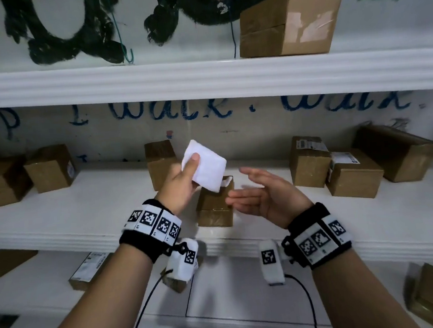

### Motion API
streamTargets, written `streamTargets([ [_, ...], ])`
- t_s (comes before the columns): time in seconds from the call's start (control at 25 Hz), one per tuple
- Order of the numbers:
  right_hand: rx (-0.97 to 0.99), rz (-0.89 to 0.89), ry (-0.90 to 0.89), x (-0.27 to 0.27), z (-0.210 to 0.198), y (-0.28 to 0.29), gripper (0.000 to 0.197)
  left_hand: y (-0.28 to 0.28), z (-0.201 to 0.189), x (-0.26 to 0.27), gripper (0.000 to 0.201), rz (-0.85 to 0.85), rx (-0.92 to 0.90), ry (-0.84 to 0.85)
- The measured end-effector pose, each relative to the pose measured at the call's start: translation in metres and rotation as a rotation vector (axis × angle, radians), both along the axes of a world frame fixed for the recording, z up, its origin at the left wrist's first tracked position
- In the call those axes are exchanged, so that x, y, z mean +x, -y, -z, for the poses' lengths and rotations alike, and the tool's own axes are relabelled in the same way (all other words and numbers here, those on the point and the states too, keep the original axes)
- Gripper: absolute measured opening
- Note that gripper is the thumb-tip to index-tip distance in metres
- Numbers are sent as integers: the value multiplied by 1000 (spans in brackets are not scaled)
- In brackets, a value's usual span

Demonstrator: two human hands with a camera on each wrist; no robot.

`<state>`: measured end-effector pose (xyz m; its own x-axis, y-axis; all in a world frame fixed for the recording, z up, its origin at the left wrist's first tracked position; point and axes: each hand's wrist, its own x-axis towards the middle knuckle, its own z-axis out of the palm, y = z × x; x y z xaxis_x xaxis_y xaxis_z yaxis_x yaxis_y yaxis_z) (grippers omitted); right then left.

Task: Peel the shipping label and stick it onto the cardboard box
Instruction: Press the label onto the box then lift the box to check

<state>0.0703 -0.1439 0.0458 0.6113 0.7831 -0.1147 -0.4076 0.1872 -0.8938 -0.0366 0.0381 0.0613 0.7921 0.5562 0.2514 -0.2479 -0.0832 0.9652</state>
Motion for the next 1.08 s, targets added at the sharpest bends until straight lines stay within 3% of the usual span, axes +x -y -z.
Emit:
streamTargets([
  [0.2, -102, 45, 128, -3, -19, -45, 38, -29, 2, 1, 72, 145, 494, -169],
  [0.28, -100, 114, 160, -7, -20, -58, 30, -43, 5, 0, 74, 174, 579, -210],
  [0.4, -123, 193, 209, -9, -14, -70, 21, -49, 3, -4, 34, 421, 626, -165],
  [0.48, -127, 214, 185, -7, -11, -73, 19, -56, 7, -1, 31, 490, 689, -142],
  [0.64, -163, 202, 210, -1, -7, -75, 35, -73, 33, 17, 57, 428, 788, -222],
  [0.84, -141, 172, 265, 9, -1, -82, 55, -79, 42, 29, 82, 375, 778, -261],
  [0.96, -170, 188, 277, 15, 6, -87, 58, -89, 49, 33, 105, 346, 756, -286],
  [1.08, -176, 196, 278, 17, 13, -97, 56, -100, 55, 35, 114, 330, 745, -287],
])
